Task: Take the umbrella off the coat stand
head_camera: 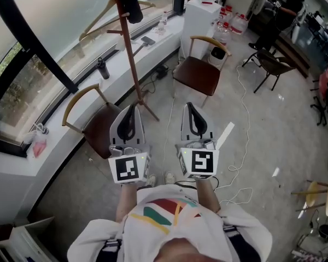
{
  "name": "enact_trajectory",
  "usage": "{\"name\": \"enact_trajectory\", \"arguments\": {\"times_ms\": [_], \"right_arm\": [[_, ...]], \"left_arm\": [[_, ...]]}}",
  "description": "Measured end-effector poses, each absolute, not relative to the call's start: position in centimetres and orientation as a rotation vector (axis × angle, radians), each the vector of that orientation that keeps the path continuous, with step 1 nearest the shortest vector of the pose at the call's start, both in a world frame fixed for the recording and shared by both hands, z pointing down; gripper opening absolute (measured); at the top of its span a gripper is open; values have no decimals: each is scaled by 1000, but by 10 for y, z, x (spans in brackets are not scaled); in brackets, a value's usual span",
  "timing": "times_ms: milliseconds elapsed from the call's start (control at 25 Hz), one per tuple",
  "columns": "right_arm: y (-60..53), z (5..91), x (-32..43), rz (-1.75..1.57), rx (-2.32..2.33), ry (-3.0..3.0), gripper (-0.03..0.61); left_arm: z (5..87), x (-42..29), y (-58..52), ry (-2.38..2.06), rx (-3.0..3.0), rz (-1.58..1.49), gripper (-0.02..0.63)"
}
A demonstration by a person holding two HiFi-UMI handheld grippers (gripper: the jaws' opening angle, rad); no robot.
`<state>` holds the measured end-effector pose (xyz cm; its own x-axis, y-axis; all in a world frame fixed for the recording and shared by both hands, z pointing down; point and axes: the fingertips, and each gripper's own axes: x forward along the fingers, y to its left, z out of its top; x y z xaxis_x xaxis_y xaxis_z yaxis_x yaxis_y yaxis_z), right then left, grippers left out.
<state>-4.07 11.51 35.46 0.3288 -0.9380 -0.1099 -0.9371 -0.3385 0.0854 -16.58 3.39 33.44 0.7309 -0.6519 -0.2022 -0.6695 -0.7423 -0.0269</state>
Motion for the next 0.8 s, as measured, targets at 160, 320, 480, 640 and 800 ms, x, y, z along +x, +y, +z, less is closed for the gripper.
{"name": "enact_trajectory", "arguments": {"times_ms": [160,320,480,640,800], "right_arm": [[126,359,-31,-202,2546,-1875,0],[138,369,-23,-195,2485,-1895,0],[141,367,-18,-191,2467,-1954,0],[141,360,-15,-227,2460,-1987,0],[129,367,-2,-237,2461,-1972,0]], "left_arm": [[337,-152,45,1108,-2830,285,11],[342,-138,62,1107,-2819,282,11],[334,-135,64,1124,-2805,302,11],[328,-135,55,1149,-2765,314,11],[336,-124,38,1139,-2760,335,11]]}}
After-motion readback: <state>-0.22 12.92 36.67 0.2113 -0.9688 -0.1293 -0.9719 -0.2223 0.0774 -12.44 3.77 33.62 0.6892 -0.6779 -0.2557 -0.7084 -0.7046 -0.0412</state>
